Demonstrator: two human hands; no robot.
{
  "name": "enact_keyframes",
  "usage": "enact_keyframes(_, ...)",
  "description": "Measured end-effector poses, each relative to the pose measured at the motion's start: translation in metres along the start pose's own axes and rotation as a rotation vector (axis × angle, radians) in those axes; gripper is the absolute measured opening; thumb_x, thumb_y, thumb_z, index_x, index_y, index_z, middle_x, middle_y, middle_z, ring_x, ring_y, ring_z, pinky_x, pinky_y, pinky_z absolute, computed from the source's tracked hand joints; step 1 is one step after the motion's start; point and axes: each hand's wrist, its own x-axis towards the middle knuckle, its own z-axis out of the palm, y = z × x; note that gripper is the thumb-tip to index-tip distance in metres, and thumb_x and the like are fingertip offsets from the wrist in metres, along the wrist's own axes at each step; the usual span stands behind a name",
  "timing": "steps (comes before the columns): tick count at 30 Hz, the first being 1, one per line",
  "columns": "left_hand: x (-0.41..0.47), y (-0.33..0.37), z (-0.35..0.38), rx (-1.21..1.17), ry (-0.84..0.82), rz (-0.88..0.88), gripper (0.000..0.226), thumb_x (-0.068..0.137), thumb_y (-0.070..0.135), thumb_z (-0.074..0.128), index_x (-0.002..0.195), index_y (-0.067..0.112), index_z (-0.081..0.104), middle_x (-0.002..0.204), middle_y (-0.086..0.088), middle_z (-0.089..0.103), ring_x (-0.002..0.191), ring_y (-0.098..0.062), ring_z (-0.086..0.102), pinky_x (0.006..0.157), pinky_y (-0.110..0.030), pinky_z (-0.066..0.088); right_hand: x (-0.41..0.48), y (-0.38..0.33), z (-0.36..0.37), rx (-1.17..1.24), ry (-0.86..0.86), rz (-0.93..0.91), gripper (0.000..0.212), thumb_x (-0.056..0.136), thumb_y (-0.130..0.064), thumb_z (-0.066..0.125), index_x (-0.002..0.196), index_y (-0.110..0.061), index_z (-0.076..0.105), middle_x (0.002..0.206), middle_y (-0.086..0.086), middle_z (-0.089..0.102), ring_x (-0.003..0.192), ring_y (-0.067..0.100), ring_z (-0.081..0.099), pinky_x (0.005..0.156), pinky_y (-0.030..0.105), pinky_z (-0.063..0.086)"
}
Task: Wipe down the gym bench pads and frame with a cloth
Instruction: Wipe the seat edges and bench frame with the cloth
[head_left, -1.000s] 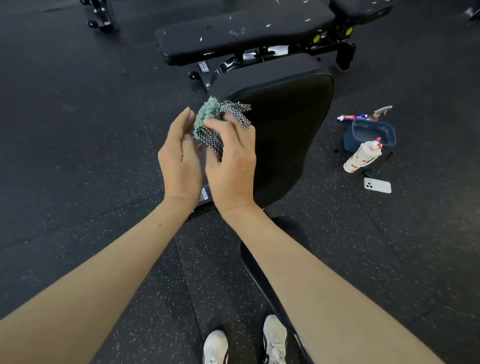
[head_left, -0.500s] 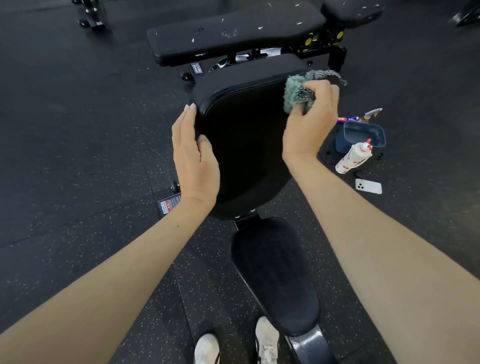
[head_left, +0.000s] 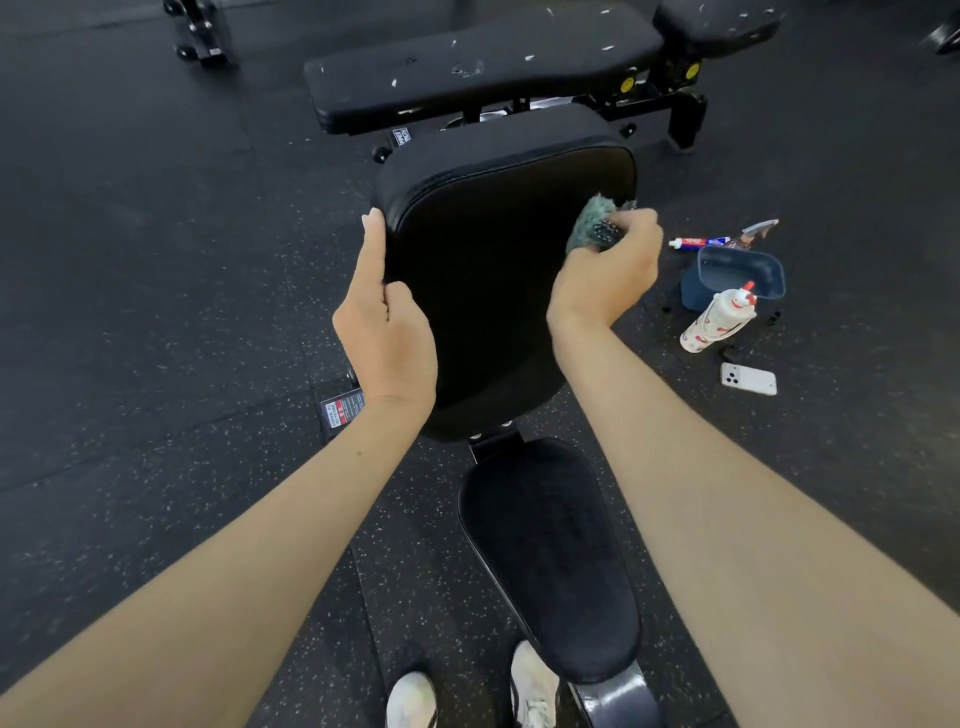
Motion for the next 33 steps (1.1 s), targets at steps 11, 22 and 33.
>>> enact_keyframes(11, 0.008, 0.009, -0.021, -0.157, -0.135, -0.098, 0.059, 0.082, 0.001, 0.031, 0.135, 0.012, 0.052, 0.132, 0.008, 0.057, 0.108, 0.006, 0.057, 0.102, -0.029, 0.045, -0.097, -0.023, 0.012, 0.105, -0.207, -0.351, 0.024, 0.072, 0.013, 0.064, 0.091, -0.001, 0.061, 0.098, 0.012, 0.059, 0.097, 0.026, 0.056, 0.079, 0.023, 0.044)
enact_keyframes(22, 0.001, 0.0, -0.023, -0.183, -0.163, -0.069, 0.053, 0.088, 0.017, 0.035, 0.139, 0.014, 0.047, 0.144, 0.0, 0.047, 0.133, -0.008, 0.043, 0.114, -0.038, 0.033, -0.115, 0.009, 0.013, 0.045, -0.459, -0.454, 0.028, 0.073, 0.005, 0.072, 0.097, -0.002, 0.06, 0.104, 0.016, 0.052, 0.098, 0.029, 0.057, 0.08, 0.035, 0.056)
enact_keyframes(33, -0.025, -0.03, -0.016, -0.046, -0.161, -0.173, 0.052, 0.1, 0.008, 0.033, 0.148, 0.026, 0.028, 0.153, 0.011, 0.029, 0.139, -0.003, 0.028, 0.119, -0.032, 0.021, -0.013, 0.035, -0.008, -0.083, -0.161, -0.242, 0.042, 0.066, 0.024, 0.042, 0.102, 0.006, 0.055, 0.111, 0.021, 0.051, 0.09, 0.016, 0.047, 0.075, -0.004, 0.028)
